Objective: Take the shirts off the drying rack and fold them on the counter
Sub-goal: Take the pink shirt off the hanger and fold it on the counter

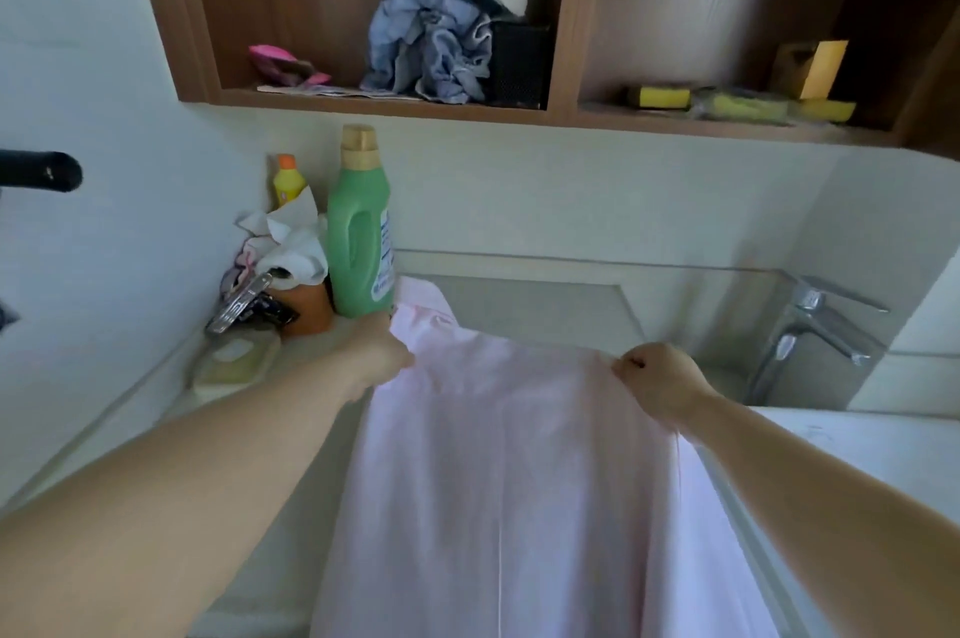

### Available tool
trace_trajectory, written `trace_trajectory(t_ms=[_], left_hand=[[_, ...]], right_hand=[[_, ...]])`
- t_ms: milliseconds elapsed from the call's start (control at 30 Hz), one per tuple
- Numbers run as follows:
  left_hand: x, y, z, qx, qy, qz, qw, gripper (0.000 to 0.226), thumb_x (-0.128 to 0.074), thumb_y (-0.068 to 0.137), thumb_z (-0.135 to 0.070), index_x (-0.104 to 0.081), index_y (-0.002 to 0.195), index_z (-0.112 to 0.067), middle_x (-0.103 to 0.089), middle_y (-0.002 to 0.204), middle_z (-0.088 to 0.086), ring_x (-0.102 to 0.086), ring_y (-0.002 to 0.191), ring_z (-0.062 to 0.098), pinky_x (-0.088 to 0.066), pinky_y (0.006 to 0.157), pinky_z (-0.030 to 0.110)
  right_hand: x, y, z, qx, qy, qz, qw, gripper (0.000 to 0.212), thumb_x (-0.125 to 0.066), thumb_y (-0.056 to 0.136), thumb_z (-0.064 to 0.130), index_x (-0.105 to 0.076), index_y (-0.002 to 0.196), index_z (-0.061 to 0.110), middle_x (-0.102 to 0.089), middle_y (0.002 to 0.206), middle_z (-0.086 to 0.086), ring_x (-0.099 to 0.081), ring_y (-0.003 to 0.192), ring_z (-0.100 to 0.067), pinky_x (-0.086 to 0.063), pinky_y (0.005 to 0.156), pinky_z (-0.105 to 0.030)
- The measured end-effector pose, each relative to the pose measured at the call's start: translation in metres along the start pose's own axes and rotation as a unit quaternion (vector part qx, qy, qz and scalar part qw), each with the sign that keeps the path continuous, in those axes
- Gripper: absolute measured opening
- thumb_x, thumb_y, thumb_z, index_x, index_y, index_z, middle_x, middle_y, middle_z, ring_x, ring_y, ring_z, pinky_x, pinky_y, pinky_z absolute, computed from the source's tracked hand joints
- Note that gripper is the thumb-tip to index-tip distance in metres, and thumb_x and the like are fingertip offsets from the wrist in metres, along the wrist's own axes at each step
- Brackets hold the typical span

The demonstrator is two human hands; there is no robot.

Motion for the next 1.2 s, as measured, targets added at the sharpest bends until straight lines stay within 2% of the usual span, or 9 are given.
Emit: trace_trajectory(t_ms=[100, 233, 400, 567, 667, 800, 867, 967, 1200], left_hand=[[-0.014, 0.045, -0.016, -0.005, 0.032, -0.036, 0.999, 0.024, -0.055, 0.089, -0.008, -0.054, 0.112, -0.008, -0.056, 0.094, 0.009, -0.056, 0.080, 0.023, -0.040, 0.063, 0.023], [-0.025, 0.104, -0.026, -0.001, 0.050, -0.112, 0.992, 0.043, -0.051, 0.092, -0.011, -0.045, 0.134, -0.010, -0.053, 0.131, 0.012, -0.053, 0.114, 0.032, -0.043, 0.082, 0.031], [-0.051, 0.149, -0.010, 0.013, 0.070, -0.157, 0.985, 0.048, -0.052, 0.092, -0.010, -0.040, 0.138, -0.012, -0.049, 0.137, 0.013, -0.049, 0.121, 0.034, -0.040, 0.090, 0.031], [-0.078, 0.159, 0.015, 0.062, 0.233, -0.126, 0.962, 0.066, -0.054, 0.092, -0.025, -0.019, 0.148, -0.017, -0.031, 0.145, 0.017, -0.036, 0.130, 0.036, -0.035, 0.101, 0.041], [-0.081, 0.145, -0.007, -0.002, 0.331, -0.158, 0.930, 0.049, -0.052, 0.091, -0.021, -0.038, 0.137, -0.018, -0.032, 0.142, 0.012, -0.033, 0.128, 0.031, -0.033, 0.101, 0.037], [-0.123, 0.102, -0.054, -0.144, 0.240, -0.045, 0.959, 0.025, -0.052, 0.090, -0.017, -0.063, 0.113, -0.017, -0.051, 0.123, 0.010, -0.050, 0.115, 0.029, -0.041, 0.094, 0.029], [-0.143, 0.069, -0.072, -0.186, 0.209, 0.035, 0.959, 0.020, -0.053, 0.089, -0.015, -0.067, 0.104, -0.016, -0.060, 0.115, 0.007, -0.057, 0.108, 0.026, -0.044, 0.089, 0.027], [-0.162, 0.030, -0.089, -0.200, 0.201, 0.121, 0.951, 0.020, -0.053, 0.090, -0.015, -0.068, 0.103, -0.013, -0.066, 0.111, 0.002, -0.059, 0.104, 0.020, -0.045, 0.086, 0.024], [-0.193, -0.034, -0.078, -0.193, 0.255, 0.260, 0.911, 0.039, -0.051, 0.091, -0.048, -0.062, 0.114, -0.018, -0.061, 0.112, 0.000, -0.057, 0.104, 0.021, -0.044, 0.090, 0.029]], right_hand=[[-0.012, 0.054, -0.009, -0.007, 0.012, 0.017, 1.000, 0.042, -0.051, 0.095, 0.021, -0.040, 0.056, 0.012, -0.039, 0.049, -0.003, -0.036, 0.042, -0.019, -0.027, 0.040, -0.020], [-0.023, 0.127, -0.005, 0.008, 0.013, 0.006, 1.000, 0.042, -0.050, 0.096, 0.026, -0.048, 0.056, 0.012, -0.051, 0.054, -0.005, -0.050, 0.051, -0.023, -0.033, 0.045, -0.022], [-0.059, 0.179, -0.006, 0.006, 0.011, 0.049, 0.999, 0.041, -0.050, 0.096, 0.021, -0.047, 0.056, 0.013, -0.051, 0.060, -0.005, -0.050, 0.056, -0.023, -0.034, 0.049, -0.023], [-0.096, 0.191, -0.026, -0.002, -0.015, 0.094, 0.995, 0.011, -0.057, 0.091, 0.028, -0.060, 0.089, 0.017, -0.064, 0.102, -0.007, -0.050, 0.083, -0.020, -0.036, 0.070, -0.023], [-0.084, 0.182, -0.024, -0.012, -0.004, 0.103, 0.995, 0.026, -0.057, 0.092, 0.035, -0.059, 0.107, 0.013, -0.061, 0.110, -0.007, -0.053, 0.088, -0.022, -0.040, 0.073, -0.025], [-0.048, 0.152, -0.032, -0.074, 0.023, 0.093, 0.993, 0.033, -0.054, 0.095, 0.023, -0.062, 0.114, -0.002, -0.062, 0.117, -0.019, -0.059, 0.106, -0.034, -0.051, 0.089, -0.038], [-0.039, 0.125, -0.046, -0.115, 0.041, 0.135, 0.983, 0.018, -0.051, 0.095, 0.009, -0.059, 0.106, -0.002, -0.064, 0.097, -0.018, -0.062, 0.085, -0.029, -0.054, 0.074, -0.037], [-0.025, 0.077, -0.076, -0.168, 0.083, 0.180, 0.966, 0.014, -0.057, 0.094, 0.014, -0.056, 0.097, 0.000, -0.055, 0.074, -0.012, -0.052, 0.059, -0.020, -0.050, 0.055, -0.027], [-0.021, -0.047, -0.126, -0.218, 0.037, 0.280, 0.934, 0.024, -0.071, 0.085, 0.021, -0.064, 0.093, 0.000, -0.063, 0.076, -0.012, -0.062, 0.063, -0.022, -0.058, 0.065, -0.030]])
Point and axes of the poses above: each hand's wrist, its own y-axis towards the middle knuckle, its own x-axis out of the back of the hand, z = x × y, the point moved 7 cm from there along y, towards the middle knuckle
